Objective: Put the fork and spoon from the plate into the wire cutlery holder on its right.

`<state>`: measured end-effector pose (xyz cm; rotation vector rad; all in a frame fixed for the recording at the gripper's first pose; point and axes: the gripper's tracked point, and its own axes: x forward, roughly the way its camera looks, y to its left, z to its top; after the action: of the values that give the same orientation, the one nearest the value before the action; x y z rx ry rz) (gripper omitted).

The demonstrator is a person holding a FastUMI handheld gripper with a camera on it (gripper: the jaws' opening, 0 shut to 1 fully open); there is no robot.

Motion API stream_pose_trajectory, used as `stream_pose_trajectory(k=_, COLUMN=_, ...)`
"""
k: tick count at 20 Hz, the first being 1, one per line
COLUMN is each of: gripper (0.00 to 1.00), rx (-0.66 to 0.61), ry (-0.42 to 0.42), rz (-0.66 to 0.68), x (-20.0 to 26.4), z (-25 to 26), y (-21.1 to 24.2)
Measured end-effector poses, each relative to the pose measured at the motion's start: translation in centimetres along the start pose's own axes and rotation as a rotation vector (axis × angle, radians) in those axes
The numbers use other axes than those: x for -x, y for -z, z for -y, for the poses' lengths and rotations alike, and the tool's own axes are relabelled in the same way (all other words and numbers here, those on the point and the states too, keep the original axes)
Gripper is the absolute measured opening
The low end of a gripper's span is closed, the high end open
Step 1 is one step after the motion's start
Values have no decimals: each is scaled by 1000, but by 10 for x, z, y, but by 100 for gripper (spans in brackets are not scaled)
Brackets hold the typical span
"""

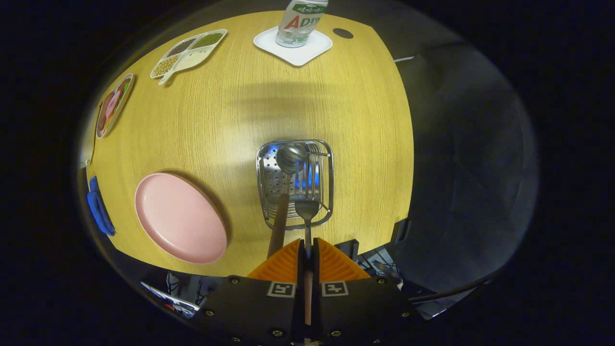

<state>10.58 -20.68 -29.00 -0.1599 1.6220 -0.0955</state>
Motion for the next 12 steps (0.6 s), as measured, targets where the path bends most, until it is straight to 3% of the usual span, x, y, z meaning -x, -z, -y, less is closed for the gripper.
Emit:
stream_pose_trajectory(k=5, gripper=11, rx=-8, ry=-29, rz=15, x=-1, z=1, y=-8)
stream_pose_trajectory(k=6, gripper=15, rx=-17, ry=-39, rz=20, x=1, z=-1, y=-7)
stream_pose_trajectory(k=7, gripper=27, rx=-28, ry=-49, rz=35, x=4, z=-2, y=-9)
stream_pose_trajectory(k=12, gripper=28, rx=-87, ry=-53, rz=132, x=23, z=-2, y=-10)
